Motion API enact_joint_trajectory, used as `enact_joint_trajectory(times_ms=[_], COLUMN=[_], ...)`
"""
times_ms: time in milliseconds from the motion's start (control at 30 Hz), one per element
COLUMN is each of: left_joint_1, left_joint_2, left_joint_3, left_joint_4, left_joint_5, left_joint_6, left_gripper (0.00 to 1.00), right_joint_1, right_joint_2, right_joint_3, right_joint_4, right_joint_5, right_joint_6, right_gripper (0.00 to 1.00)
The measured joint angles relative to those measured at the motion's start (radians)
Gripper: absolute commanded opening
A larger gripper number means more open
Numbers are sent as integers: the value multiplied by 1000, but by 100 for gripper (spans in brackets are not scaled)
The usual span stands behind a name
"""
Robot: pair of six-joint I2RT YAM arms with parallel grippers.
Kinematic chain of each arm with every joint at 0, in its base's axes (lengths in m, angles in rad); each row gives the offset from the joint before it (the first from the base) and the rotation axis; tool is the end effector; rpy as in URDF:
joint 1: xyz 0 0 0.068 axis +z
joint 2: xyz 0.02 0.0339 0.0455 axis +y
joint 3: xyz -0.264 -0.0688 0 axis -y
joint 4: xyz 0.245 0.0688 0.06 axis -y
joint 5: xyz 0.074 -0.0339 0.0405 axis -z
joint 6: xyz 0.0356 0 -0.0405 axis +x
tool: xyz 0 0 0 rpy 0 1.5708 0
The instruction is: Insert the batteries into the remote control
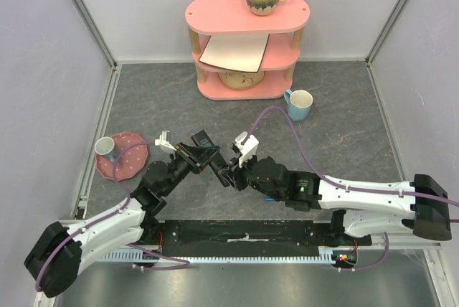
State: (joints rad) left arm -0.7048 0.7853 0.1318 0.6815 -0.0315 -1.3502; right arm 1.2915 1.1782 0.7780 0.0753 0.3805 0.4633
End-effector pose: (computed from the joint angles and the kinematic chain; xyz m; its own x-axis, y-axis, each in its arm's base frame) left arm 0.1332 -0.1118 0.2019 -0.6038 -0.7668 -0.2179 0.1573 0.1534 -0.9756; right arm 0.0870 0.2554 0.2830 -0.4342 -0.0089 -0.9008 -0.6723 0.6688 0.3175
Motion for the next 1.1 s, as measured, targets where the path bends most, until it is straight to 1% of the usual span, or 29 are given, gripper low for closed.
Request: enact_joint_trajectory(times_ms=[367,700,933,1100], left_joint_1=[0,0,0,0], left_joint_2=[-16,-20,-23,-23], left_joint_3=[0,0,0,0], left_joint_4=[0,0,1,5], left_joint_5=[-2,8,8,7], left_joint_6=[1,1,1,1], left_gripper=[2,2,2,2], right_joint_1=[6,6,6,6], right_joint_2=[0,9,14,21], right_joint_3=[18,32,43,57], right_joint_4=[-21,-47,-63,-77], right_joint_5=[14,45,55,55], right_joint_6=[19,24,24,23], right_gripper=[39,46,48,45])
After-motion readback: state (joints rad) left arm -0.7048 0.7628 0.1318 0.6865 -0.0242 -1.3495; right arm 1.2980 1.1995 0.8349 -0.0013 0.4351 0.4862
